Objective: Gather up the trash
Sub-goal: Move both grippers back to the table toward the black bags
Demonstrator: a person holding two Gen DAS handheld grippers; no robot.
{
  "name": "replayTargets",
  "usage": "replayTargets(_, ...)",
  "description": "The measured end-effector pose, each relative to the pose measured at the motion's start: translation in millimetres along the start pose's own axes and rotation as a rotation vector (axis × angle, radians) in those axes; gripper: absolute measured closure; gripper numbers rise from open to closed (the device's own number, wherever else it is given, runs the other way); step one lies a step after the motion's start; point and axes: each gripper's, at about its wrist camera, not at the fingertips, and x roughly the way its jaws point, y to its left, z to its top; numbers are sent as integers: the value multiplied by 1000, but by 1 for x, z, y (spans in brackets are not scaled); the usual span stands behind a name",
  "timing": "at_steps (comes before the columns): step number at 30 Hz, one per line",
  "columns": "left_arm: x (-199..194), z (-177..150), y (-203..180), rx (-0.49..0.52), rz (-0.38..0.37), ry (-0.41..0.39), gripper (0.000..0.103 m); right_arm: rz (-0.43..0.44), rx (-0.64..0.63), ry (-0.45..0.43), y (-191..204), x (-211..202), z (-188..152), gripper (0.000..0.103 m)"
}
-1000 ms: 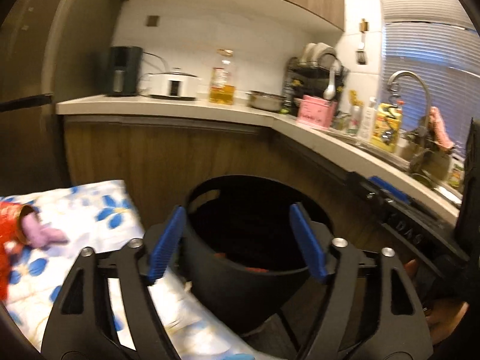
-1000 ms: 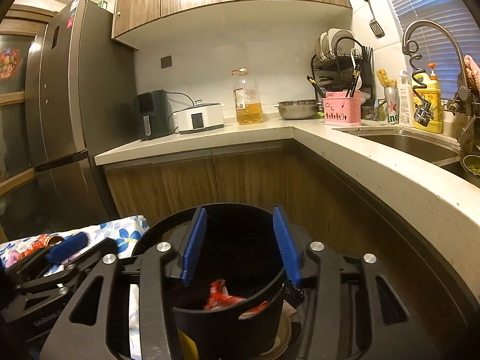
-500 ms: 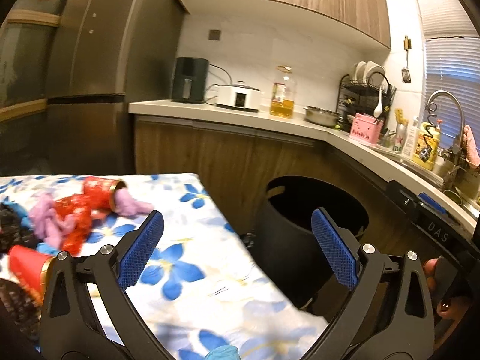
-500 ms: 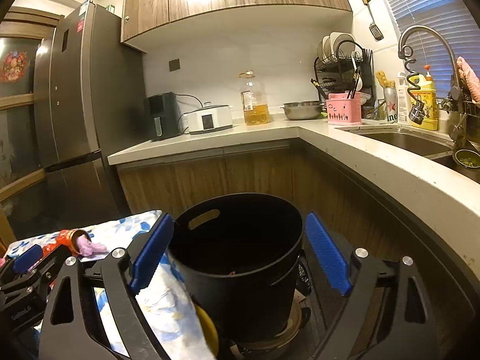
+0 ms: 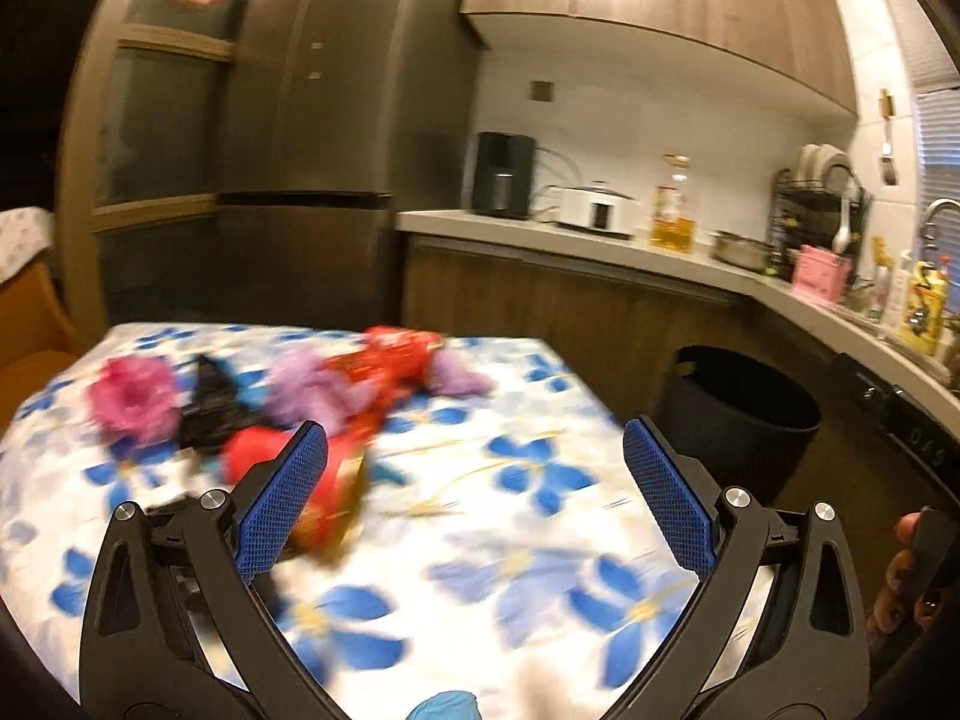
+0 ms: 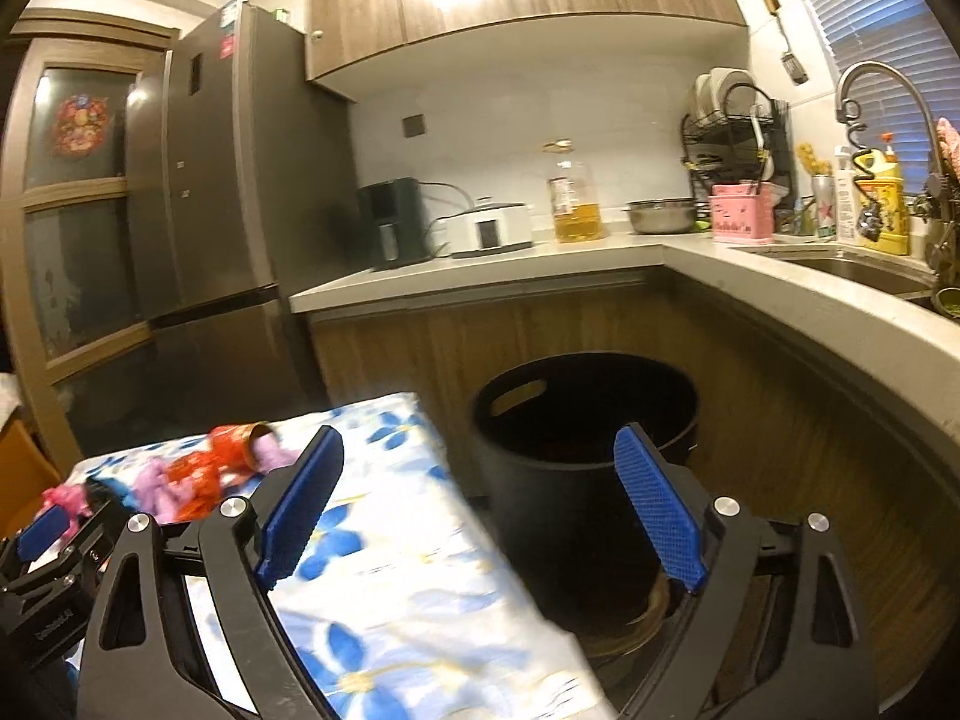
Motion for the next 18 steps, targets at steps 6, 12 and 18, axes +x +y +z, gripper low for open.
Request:
replayTargets(6,-21,-17,55,-22,152,-15,6,93,-34,35,45,-5,-20,14)
replayTargets(12,-16,-38,92,-52,237,36,6,152,-62,59,74,-7,-32,14)
replayTargets(18,0,-45,106,-56,260,77,10,199,-90,90,97,2,-45,14)
